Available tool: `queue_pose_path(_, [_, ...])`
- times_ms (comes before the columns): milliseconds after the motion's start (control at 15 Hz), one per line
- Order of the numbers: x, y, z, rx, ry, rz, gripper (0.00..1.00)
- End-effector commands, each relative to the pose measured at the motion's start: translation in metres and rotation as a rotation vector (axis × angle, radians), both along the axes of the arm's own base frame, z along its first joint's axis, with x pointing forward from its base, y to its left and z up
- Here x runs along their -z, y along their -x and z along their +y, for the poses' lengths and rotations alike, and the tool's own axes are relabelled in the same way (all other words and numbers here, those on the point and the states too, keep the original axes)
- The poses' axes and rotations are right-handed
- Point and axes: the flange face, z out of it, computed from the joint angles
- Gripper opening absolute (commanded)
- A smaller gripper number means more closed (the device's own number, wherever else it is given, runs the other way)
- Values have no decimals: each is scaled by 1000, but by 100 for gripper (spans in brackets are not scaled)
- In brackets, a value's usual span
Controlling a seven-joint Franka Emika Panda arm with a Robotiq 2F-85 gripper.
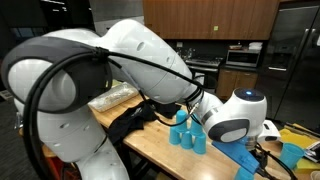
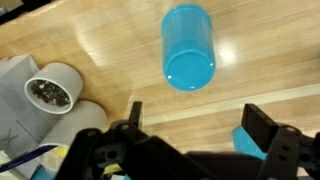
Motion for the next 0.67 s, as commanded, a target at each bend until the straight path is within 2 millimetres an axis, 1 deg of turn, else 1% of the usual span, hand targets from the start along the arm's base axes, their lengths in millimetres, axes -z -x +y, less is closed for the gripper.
queue_pose_path(0, [-13, -7, 29, -44, -152, -24, 100])
queue_pose_path(200, [-31, -12, 45, -103, -231, -40, 100])
queue_pose_path(400, [-49, -15, 51, -182, -186, -42, 100])
queue_pose_path(600, [-61, -13, 57, -253, -127, -59, 100])
